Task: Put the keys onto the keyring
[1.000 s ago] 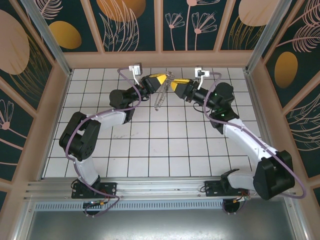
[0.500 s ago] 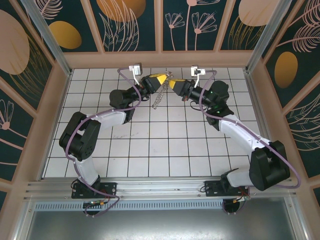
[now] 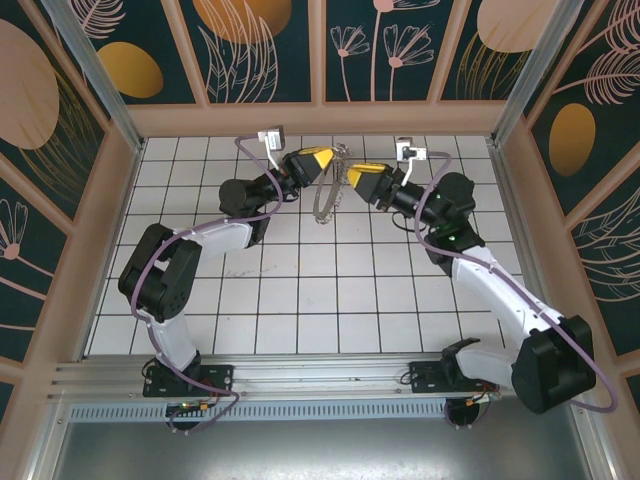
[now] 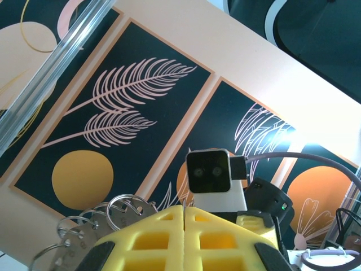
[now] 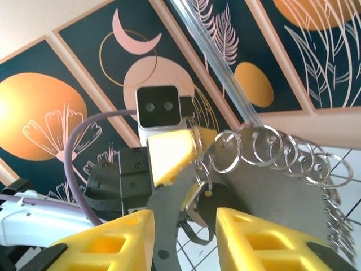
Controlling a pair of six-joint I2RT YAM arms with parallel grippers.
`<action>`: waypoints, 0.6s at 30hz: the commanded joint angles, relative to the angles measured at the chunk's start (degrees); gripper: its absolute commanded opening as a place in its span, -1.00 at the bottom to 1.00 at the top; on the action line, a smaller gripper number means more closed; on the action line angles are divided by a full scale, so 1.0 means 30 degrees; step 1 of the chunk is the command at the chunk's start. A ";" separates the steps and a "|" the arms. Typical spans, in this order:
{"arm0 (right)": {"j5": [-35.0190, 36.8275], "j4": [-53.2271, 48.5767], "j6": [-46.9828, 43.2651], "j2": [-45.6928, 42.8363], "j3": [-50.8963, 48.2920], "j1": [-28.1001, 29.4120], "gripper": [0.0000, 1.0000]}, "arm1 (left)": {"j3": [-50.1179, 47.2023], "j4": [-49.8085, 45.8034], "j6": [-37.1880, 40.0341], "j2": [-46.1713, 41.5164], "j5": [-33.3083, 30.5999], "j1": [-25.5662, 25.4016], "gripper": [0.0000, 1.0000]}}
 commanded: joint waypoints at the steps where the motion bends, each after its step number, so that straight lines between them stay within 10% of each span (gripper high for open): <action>1: 0.0483 0.0186 -0.0225 0.0276 0.1204 -0.0138 -0.31 | 0.0429 0.4203 -0.0125 -0.0025 -0.0294 -0.0001 -1.00; 18: 0.0773 0.1492 0.0957 0.2990 0.3708 -0.0113 -0.16 | 0.0572 0.3499 0.0010 -0.0011 0.0073 -0.0012 -1.00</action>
